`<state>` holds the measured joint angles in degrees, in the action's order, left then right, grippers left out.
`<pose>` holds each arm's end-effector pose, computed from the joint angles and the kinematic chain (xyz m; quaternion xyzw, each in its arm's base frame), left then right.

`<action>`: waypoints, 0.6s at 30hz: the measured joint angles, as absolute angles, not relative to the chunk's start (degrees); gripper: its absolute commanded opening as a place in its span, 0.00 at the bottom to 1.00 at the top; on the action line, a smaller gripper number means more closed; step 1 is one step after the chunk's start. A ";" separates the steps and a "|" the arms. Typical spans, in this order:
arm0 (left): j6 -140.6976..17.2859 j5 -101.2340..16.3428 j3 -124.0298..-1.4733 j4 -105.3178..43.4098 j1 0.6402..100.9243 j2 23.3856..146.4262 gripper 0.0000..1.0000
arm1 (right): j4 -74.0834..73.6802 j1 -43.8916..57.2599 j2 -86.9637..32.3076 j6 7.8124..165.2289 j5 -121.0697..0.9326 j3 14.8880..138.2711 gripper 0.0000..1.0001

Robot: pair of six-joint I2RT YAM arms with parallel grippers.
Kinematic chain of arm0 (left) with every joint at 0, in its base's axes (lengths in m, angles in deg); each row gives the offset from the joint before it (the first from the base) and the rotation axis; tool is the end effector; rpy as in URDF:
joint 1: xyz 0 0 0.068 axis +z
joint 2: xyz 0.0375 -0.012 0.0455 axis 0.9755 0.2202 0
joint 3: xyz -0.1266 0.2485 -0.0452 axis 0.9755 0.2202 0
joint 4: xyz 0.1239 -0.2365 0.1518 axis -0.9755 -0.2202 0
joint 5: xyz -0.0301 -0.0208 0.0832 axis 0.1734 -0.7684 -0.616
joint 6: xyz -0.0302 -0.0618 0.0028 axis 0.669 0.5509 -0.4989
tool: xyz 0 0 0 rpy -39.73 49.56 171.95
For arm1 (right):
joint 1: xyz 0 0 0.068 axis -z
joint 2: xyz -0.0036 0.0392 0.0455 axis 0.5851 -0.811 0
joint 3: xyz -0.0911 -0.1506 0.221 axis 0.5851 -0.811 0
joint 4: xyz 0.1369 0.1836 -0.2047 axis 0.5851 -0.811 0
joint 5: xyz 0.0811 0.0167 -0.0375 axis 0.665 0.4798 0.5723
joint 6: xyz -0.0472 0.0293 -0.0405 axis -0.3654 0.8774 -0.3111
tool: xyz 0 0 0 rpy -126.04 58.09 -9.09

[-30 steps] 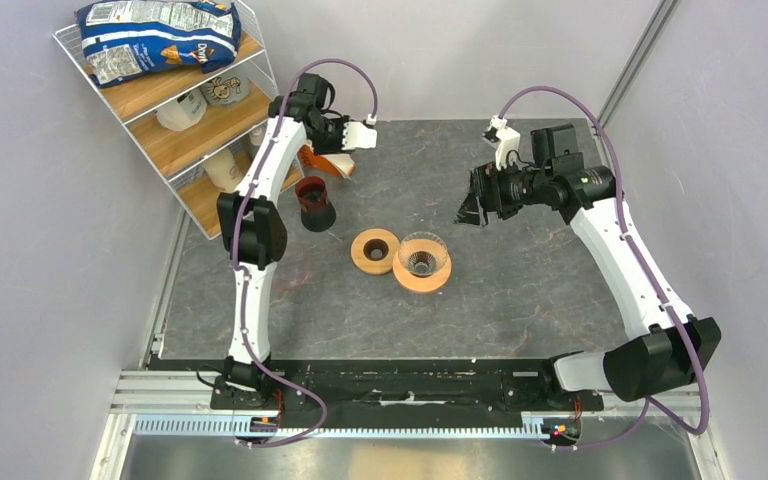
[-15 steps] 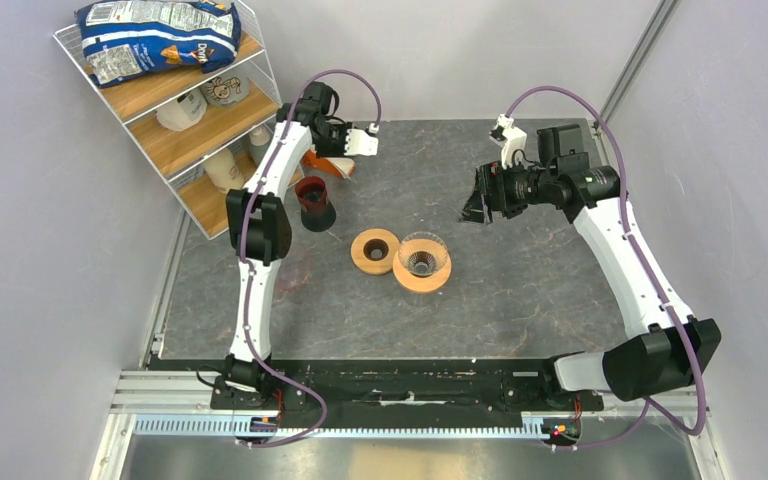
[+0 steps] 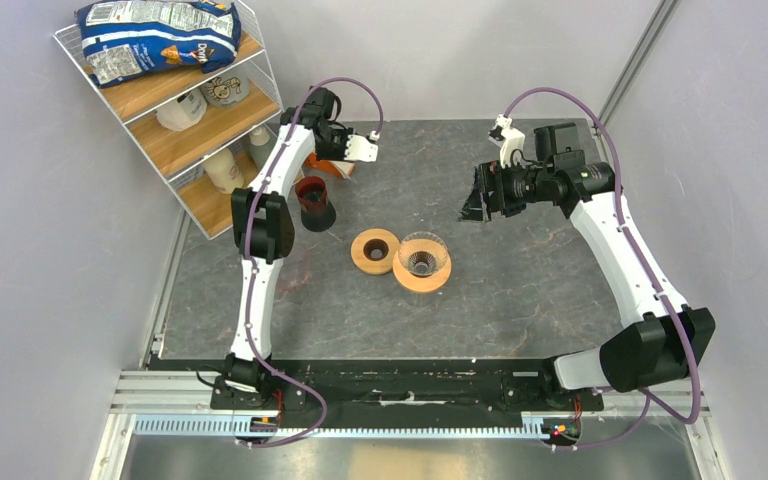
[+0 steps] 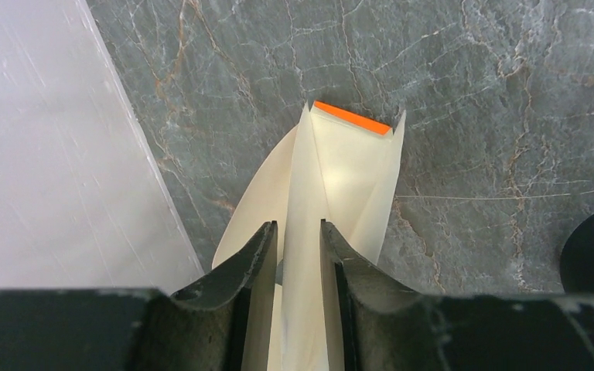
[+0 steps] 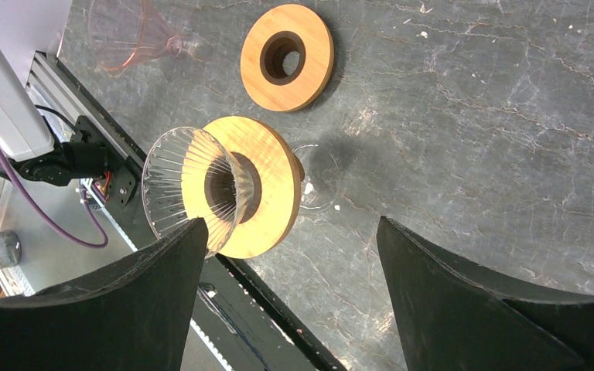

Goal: Place the coffee filter in the dripper
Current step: Pick up the coffee filter from the coffee filter holder.

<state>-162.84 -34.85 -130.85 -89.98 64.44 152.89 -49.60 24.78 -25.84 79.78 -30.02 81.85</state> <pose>0.5813 -0.1481 0.2103 0.7680 0.5718 0.0544 0.2834 0.3275 0.0983 0.3611 -0.1979 0.8706 0.3331 0.3031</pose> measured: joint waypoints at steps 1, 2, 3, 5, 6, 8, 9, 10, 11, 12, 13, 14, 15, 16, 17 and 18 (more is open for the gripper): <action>-162.98 -35.09 -130.96 -89.96 64.44 153.09 0.33 | -49.58 24.81 -25.88 80.00 -30.04 81.85 0.88; -163.08 -35.29 -131.11 -89.96 64.44 153.29 0.32 | -49.60 24.83 -25.90 80.15 -30.02 81.85 0.88; -163.24 -35.48 -131.26 -89.92 64.46 153.42 0.32 | -49.58 24.87 -25.93 80.29 -30.02 81.85 0.88; -163.48 -35.70 -131.55 -89.94 64.46 153.70 0.31 | -49.60 24.92 -25.93 80.39 -30.02 81.85 0.88; -163.61 -35.75 -131.68 -89.87 64.46 153.79 0.30 | -49.58 24.98 -25.93 80.55 -30.02 81.85 0.88; -163.83 -35.88 -131.99 -89.90 64.46 153.96 0.29 | -49.58 25.13 -25.93 80.63 -30.02 81.85 0.88; -163.89 -35.94 -132.14 -89.85 64.46 154.12 0.28 | -49.58 25.22 -25.95 80.72 -30.02 81.85 0.88; -163.98 -36.07 -132.18 -89.83 64.46 154.16 0.25 | -49.58 25.27 -25.95 80.77 -30.02 81.85 0.88; -164.11 -36.27 -132.18 -89.83 64.46 154.23 0.23 | -49.58 25.33 -25.99 80.81 -30.02 81.85 0.88; -164.29 -36.55 -132.18 -89.85 64.46 154.25 0.22 | -49.58 25.35 -26.01 80.94 -30.02 81.85 0.88; -164.51 -36.88 -132.18 -89.85 64.46 154.27 0.20 | -49.56 25.37 -26.08 81.03 -30.02 81.85 0.88; -164.68 -37.12 -132.18 -89.85 64.46 154.27 0.19 | -49.56 25.44 -26.15 81.16 -30.00 81.85 0.88; -164.77 -37.17 -132.20 -89.83 64.46 154.27 0.17 | -49.58 25.46 -26.25 81.20 -30.02 81.85 0.88; -164.90 -37.19 -132.27 -89.85 64.46 154.27 0.15 | -49.56 25.51 -26.34 81.25 -30.02 81.85 0.88; -164.99 -37.21 -132.29 -89.81 64.46 154.27 0.11 | -49.56 25.55 -26.43 81.29 -30.02 81.85 0.88; -165.16 -37.23 -132.29 -89.79 64.46 154.27 0.09 | -49.56 25.55 -26.47 81.38 -30.00 81.85 0.88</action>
